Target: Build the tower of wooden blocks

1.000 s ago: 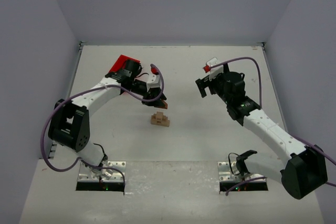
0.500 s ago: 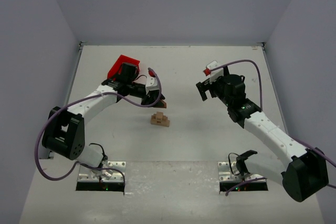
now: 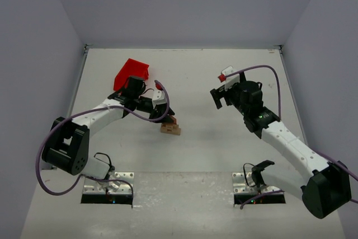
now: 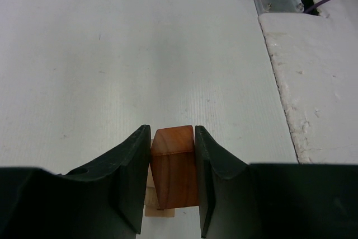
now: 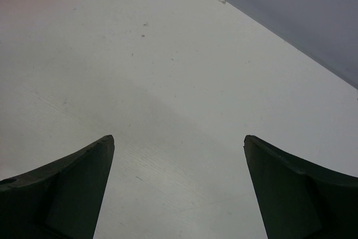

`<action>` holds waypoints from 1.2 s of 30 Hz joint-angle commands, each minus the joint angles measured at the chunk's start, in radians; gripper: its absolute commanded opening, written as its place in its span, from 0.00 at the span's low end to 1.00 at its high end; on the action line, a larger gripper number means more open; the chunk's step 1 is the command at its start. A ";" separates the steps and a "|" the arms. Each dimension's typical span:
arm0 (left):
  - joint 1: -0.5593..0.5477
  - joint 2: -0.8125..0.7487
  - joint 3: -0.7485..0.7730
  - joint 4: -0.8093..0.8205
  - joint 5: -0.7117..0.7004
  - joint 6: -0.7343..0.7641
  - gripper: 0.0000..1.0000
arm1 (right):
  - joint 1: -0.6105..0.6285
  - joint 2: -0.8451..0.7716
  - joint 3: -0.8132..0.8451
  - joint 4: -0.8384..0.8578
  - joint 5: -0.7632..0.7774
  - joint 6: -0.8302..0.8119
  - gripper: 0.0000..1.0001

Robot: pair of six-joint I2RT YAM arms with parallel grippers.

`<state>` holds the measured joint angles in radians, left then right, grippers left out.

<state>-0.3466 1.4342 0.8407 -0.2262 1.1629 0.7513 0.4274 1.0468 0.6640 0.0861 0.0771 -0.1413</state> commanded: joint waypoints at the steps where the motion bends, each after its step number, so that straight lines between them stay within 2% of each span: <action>1: 0.000 -0.020 -0.008 0.079 0.067 0.009 0.00 | -0.002 -0.025 -0.003 0.019 0.023 0.008 0.99; 13: -0.002 0.007 -0.043 0.151 0.012 -0.015 0.00 | -0.001 -0.024 -0.003 0.007 0.033 0.006 0.99; 26: -0.003 0.038 -0.060 0.116 0.008 0.089 0.00 | -0.002 -0.019 -0.001 -0.001 0.055 0.005 0.99; 36: -0.003 0.049 -0.071 0.117 0.004 0.114 0.00 | -0.001 -0.019 -0.003 -0.012 0.075 0.008 0.99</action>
<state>-0.3473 1.4876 0.7811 -0.1307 1.1404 0.8150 0.4274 1.0416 0.6594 0.0578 0.1291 -0.1413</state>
